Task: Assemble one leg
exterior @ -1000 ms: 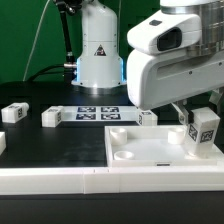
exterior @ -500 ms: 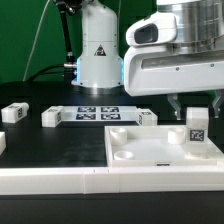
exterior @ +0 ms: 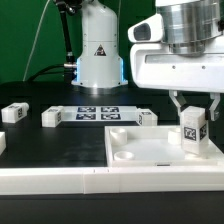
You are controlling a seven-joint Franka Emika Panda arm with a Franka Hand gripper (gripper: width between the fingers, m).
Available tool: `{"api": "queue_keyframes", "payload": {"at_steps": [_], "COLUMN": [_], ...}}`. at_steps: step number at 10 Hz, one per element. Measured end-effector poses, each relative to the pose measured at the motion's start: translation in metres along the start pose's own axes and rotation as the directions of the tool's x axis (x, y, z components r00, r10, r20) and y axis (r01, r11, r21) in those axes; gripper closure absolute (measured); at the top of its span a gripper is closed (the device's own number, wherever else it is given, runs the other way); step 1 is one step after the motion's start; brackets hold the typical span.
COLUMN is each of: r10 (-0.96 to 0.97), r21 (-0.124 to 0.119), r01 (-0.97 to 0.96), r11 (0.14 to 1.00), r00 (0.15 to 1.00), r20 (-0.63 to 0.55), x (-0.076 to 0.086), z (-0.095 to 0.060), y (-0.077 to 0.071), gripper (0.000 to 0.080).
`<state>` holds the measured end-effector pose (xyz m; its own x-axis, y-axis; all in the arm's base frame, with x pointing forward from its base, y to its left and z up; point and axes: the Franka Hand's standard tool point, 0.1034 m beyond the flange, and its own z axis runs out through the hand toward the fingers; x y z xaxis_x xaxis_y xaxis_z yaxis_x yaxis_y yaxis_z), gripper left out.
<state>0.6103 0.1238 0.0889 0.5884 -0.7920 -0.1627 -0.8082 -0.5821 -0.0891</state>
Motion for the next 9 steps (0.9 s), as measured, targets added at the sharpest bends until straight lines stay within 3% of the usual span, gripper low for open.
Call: {"api": "queue_keyframes", "payload": {"at_steps": [2,4,5,6,7,8,9], "r10": [0.199,0.278,0.269,0.213,0.121,0.030,-0.094], "r21": [0.006,0.010,0.011,0.013,0.012,0.008,0.012], "r01": [-0.199,-0.278,-0.270,-0.214,-0.121,-0.031,0.093], "r11": [0.980,0.960,0.963,0.977,0.993,0.999,0.996], "r00": [0.980,0.960,0.962,0.976,0.992,0.998,0.995], "r20": [0.024,0.038,0.041,0.040,0.042,0.046,0.043], "x": [-0.0084,-0.0109,-0.0123,-0.0122,-0.0104,-0.0082,-0.0069], "z": [0.0041,0.0045,0.0047,0.0047,0.0048,0.0045,0.0049], "y": [-0.0071,-0.0090,-0.0097,-0.0096,-0.0081,-0.0064,-0.0055], "gripper": [0.0499,0.0500,0.0416,0.0274,0.0274,0.0176,0.0176]}}
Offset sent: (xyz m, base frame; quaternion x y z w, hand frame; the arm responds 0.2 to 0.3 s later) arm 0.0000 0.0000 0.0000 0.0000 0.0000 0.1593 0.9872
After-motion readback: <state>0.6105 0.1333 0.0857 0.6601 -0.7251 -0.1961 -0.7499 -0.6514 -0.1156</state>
